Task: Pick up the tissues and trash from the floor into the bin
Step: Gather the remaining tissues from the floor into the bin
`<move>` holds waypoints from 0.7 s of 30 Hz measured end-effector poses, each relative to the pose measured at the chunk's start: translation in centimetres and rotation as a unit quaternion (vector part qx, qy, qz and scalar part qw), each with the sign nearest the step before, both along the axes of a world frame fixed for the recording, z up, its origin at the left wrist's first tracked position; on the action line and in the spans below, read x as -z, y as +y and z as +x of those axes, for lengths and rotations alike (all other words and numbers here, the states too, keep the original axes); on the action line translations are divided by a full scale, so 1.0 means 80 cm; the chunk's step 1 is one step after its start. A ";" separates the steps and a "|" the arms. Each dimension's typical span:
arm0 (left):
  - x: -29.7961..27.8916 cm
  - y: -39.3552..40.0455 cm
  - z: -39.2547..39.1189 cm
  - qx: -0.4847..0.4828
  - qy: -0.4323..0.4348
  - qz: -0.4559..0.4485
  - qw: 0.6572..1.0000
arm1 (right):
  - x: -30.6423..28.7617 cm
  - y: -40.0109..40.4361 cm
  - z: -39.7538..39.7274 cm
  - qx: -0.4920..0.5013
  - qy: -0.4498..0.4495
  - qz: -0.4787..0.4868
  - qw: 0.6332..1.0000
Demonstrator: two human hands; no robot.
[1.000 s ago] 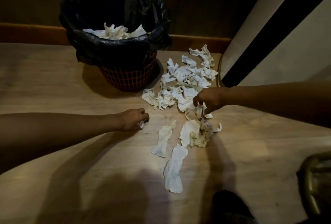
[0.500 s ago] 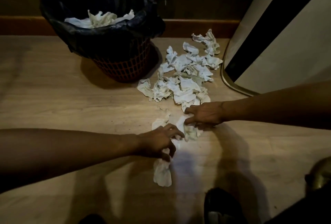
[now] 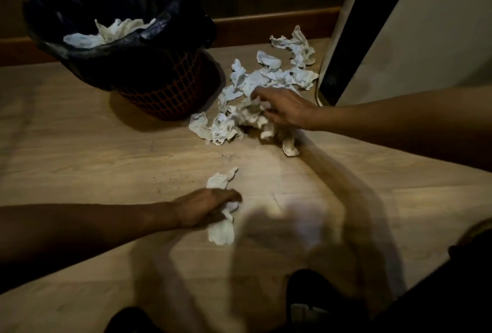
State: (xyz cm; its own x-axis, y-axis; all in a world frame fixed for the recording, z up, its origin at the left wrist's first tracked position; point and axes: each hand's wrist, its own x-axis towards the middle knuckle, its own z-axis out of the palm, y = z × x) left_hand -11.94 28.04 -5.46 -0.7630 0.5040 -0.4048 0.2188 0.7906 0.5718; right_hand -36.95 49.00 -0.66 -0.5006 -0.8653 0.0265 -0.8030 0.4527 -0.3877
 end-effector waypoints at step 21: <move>-0.019 -0.024 -0.103 -0.221 0.110 -0.130 0.960 | 0.060 0.025 -0.027 -0.099 -0.015 0.265 0.959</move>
State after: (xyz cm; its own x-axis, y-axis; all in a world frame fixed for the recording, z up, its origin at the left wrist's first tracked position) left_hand -20.17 26.09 -3.90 -0.9609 0.0148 -0.2766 -0.0780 0.9437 0.3214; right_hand -39.13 50.97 -5.47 -0.3184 -0.8320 -0.4543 -0.8861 0.4315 -0.1693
